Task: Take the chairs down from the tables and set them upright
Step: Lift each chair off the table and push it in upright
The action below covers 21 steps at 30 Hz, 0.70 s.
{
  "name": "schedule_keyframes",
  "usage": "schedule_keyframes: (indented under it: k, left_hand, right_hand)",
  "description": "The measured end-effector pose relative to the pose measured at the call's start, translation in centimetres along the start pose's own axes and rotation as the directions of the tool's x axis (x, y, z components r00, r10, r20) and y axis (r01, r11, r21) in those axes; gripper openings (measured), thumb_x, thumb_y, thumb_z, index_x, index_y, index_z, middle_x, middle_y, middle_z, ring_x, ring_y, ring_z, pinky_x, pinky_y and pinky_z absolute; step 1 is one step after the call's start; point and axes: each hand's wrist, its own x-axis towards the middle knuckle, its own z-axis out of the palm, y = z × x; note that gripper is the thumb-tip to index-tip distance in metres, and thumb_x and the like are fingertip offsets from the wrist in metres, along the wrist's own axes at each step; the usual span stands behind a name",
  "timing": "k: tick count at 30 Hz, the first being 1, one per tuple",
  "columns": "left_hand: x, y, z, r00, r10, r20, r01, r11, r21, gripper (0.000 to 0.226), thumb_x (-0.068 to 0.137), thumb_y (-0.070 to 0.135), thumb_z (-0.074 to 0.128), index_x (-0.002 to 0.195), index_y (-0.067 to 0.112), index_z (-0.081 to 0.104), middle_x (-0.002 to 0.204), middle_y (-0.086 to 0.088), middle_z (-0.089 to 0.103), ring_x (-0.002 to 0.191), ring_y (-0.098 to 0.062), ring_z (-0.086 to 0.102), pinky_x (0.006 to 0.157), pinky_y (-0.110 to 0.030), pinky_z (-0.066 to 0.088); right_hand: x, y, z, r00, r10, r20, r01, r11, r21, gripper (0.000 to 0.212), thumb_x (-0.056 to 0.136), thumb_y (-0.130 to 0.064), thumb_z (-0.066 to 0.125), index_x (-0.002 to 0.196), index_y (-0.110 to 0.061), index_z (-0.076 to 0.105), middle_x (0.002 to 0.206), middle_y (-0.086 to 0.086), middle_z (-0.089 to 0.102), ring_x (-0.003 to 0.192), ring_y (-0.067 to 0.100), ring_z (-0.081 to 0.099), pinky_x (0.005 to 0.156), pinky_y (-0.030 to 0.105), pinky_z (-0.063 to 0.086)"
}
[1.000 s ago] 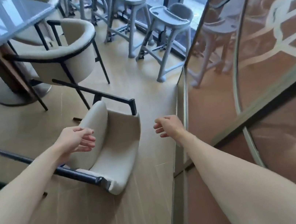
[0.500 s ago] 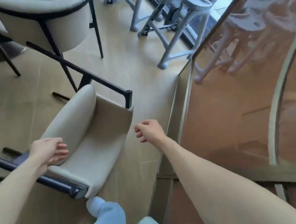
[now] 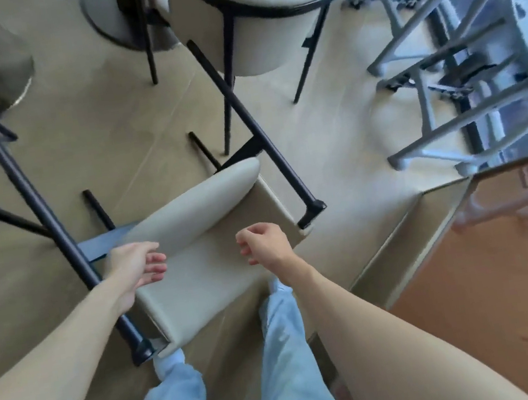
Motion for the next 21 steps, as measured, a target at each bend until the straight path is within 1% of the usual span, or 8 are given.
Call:
schedule_keyframes:
  k: [4, 7, 9, 11, 13, 15, 18, 21]
  left_hand:
    - [1.8, -2.9, 2.7, 0.984, -0.112, -0.140, 0.081, 0.975, -0.208, 0.008, 0.097, 0.008, 0.059, 0.091, 0.003, 0.062, 0.073, -0.012, 0.062, 0.048, -0.019, 0.060, 0.046, -0.026, 0.054]
    - [3.4, -5.4, 6.5, 0.958, -0.245, -0.148, 0.177, 0.913, -0.366, 0.008, 0.100, 0.007, 0.053, 0.094, 0.004, 0.058, 0.077, -0.013, 0.059, 0.046, -0.017, 0.062, 0.045, -0.024, 0.054]
    - [4.4, -7.4, 9.7, 0.932, -0.345, -0.110, 0.250, 0.831, -0.497, 0.007, 0.101, 0.008, 0.051, 0.097, 0.003, 0.056, 0.085, -0.015, 0.058, 0.054, -0.020, 0.064, 0.044, -0.024, 0.056]
    - [5.4, -9.2, 12.7, 0.904, -0.425, -0.054, 0.306, 0.728, -0.613, 0.008, 0.101, 0.010, 0.053, 0.100, 0.002, 0.056, 0.098, -0.019, 0.058, 0.069, -0.027, 0.063, 0.047, -0.028, 0.059]
    - [6.9, -11.3, 15.1, 0.867, -0.497, -0.007, 0.346, 0.614, -0.710, 0.017, 0.100, 0.013, 0.058, 0.111, 0.002, 0.053, 0.105, -0.020, 0.058, 0.079, -0.031, 0.062, 0.068, -0.037, 0.062]
    - [9.3, -13.7, 16.7, 0.844, -0.536, 0.029, 0.361, 0.528, -0.769, 0.029, 0.098, 0.018, 0.062, 0.118, 0.001, 0.050, 0.101, -0.019, 0.057, 0.086, -0.032, 0.062, 0.089, -0.045, 0.056]
    - [12.8, -17.4, 17.7, 0.812, -0.578, 0.085, 0.405, 0.451, -0.796, 0.034, 0.097, 0.028, 0.065, 0.111, 0.002, 0.049, 0.105, -0.017, 0.055, 0.090, -0.029, 0.062, 0.091, -0.041, 0.049]
    - [16.7, -21.8, 17.7, 0.801, -0.583, 0.133, 0.429, 0.405, -0.808, 0.048, 0.094, 0.035, 0.068, 0.126, 0.005, 0.048, 0.127, -0.022, 0.057, 0.117, -0.034, 0.061, 0.101, -0.045, 0.049]
  right_hand:
    - [6.3, 0.6, -0.3, 0.994, 0.005, 0.106, 0.001, 0.998, -0.055, 0.013, 0.083, -0.020, 0.056, 0.078, -0.016, 0.067, 0.074, 0.005, 0.063, 0.069, 0.020, 0.058, 0.077, 0.049, 0.060]
    - [9.9, 2.3, -0.7, 0.985, 0.082, 0.149, -0.077, 0.996, -0.042, 0.016, 0.086, -0.013, 0.054, 0.072, -0.011, 0.063, 0.071, 0.007, 0.057, 0.066, 0.023, 0.053, 0.061, 0.040, 0.054]
    - [11.7, 4.2, -0.5, 0.974, 0.159, 0.163, -0.163, 0.987, 0.008, 0.016, 0.086, -0.008, 0.053, 0.070, -0.010, 0.056, 0.068, 0.008, 0.047, 0.062, 0.024, 0.042, 0.051, 0.031, 0.041]
    - [13.4, 6.6, -0.2, 0.954, 0.248, 0.170, -0.256, 0.966, 0.023, 0.019, 0.087, -0.007, 0.053, 0.068, -0.010, 0.051, 0.062, 0.005, 0.041, 0.055, 0.021, 0.036, 0.048, 0.027, 0.034]
    - [15.4, 9.4, 0.9, 0.931, 0.316, 0.184, -0.327, 0.944, 0.031, 0.022, 0.088, -0.008, 0.055, 0.067, -0.012, 0.051, 0.058, 0.001, 0.042, 0.048, 0.016, 0.039, 0.047, 0.026, 0.038]
    - [17.7, 12.6, 2.4, 0.904, 0.385, 0.183, -0.402, 0.914, 0.062, 0.012, 0.090, -0.012, 0.061, 0.079, -0.011, 0.057, 0.065, 0.003, 0.049, 0.054, 0.016, 0.048, 0.059, 0.031, 0.049]
    - [20.9, 17.5, 5.2, 0.858, 0.476, 0.195, -0.500, 0.860, 0.102, 0.013, 0.090, -0.018, 0.069, 0.087, -0.009, 0.061, 0.078, 0.004, 0.055, 0.065, 0.017, 0.055, 0.083, 0.038, 0.057]
    - [24.1, 21.9, 8.8, 0.810, 0.542, 0.224, -0.580, 0.798, 0.166, 0.016, 0.090, -0.022, 0.073, 0.088, -0.010, 0.062, 0.085, 0.008, 0.054, 0.073, 0.019, 0.055, 0.097, 0.047, 0.056]
